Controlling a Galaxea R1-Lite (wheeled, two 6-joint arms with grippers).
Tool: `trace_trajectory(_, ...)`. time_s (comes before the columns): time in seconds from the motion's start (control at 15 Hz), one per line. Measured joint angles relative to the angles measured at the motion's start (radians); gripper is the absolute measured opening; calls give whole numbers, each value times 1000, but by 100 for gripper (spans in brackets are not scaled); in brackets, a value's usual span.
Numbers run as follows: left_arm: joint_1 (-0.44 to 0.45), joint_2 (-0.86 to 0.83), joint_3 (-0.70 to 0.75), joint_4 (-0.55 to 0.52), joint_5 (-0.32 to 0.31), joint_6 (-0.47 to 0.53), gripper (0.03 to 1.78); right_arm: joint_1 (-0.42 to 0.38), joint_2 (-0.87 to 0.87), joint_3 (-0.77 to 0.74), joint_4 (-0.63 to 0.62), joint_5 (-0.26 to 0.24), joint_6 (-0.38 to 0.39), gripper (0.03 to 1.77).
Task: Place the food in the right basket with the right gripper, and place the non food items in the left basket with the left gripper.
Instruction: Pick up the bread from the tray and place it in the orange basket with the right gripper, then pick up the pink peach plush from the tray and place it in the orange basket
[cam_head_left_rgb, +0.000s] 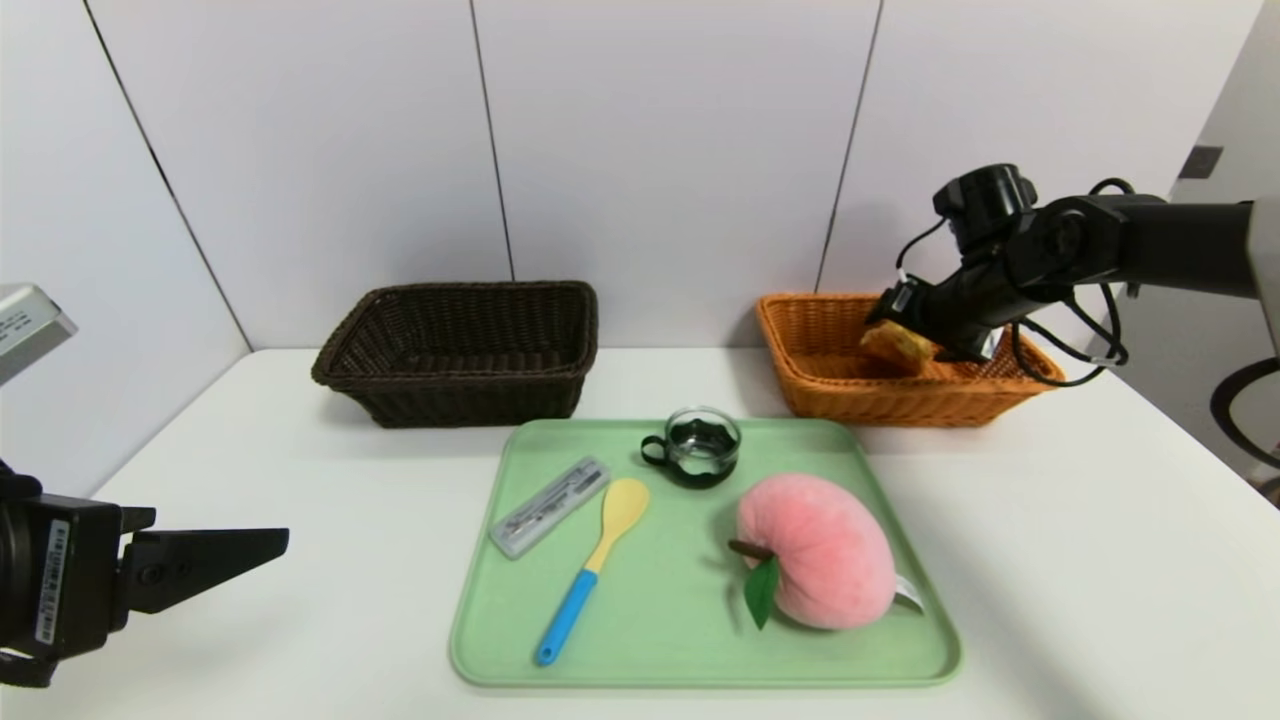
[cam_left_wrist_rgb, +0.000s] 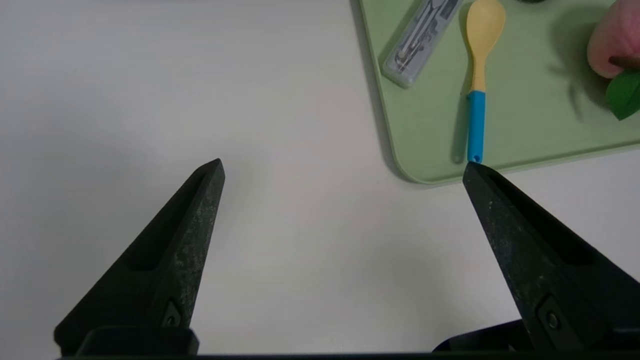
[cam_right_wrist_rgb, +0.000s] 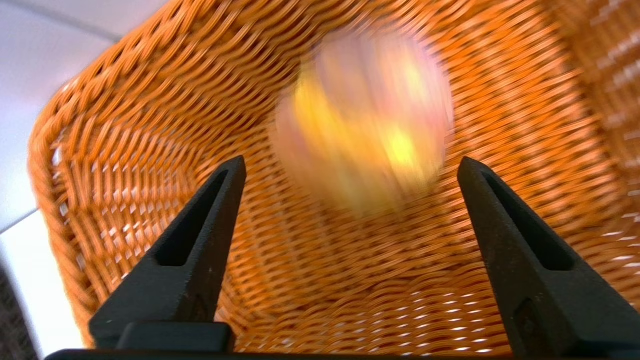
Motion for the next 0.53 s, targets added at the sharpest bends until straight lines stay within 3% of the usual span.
trace_trajectory(0.53,0,-16,-13,-13,-7,-4,169,26,-189,4,38,23,-17,163)
